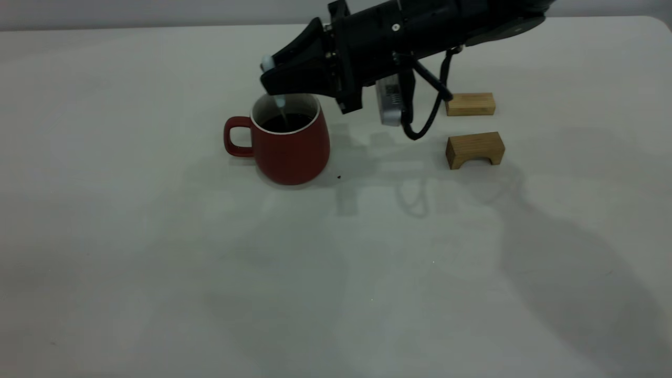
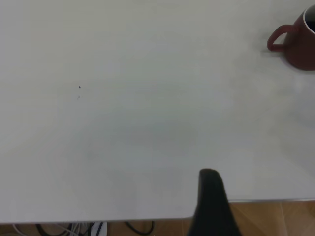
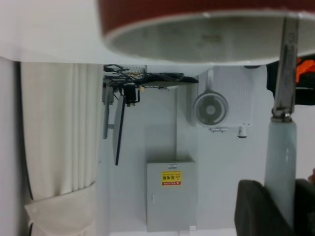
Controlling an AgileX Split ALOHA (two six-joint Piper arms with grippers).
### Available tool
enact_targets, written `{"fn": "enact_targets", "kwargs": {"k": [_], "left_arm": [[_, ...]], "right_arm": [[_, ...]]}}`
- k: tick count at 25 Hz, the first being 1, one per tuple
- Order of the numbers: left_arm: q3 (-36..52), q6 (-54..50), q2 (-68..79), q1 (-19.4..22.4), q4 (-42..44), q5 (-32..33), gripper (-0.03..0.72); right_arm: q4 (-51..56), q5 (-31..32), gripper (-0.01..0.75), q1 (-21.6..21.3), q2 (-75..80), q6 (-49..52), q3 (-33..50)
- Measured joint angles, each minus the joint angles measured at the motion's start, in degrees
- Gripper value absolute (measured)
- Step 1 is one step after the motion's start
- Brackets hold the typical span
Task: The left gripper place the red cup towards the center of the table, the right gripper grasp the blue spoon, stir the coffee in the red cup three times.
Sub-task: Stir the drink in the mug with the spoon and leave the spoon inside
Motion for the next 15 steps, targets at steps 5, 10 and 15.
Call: {"fn": "enact_targets", "kwargs": {"k": [5, 10, 15], "left_arm": [[0.0, 0.0, 0.0, 0.0, 0.0, 0.0, 0.594], [0.0, 0.0, 0.0, 0.0, 0.0, 0.0, 0.594], [0.0, 0.0, 0.0, 0.0, 0.0, 0.0, 0.594]], "right_arm": [[0.0, -0.1, 0.148, 0.0, 0.0, 0.2, 0.0], [0.1, -0.5, 0.148, -0.1, 0.0, 0.2, 0.0], [0.0, -0.5, 0.178, -0.4, 0.0, 0.1, 0.0]]}}
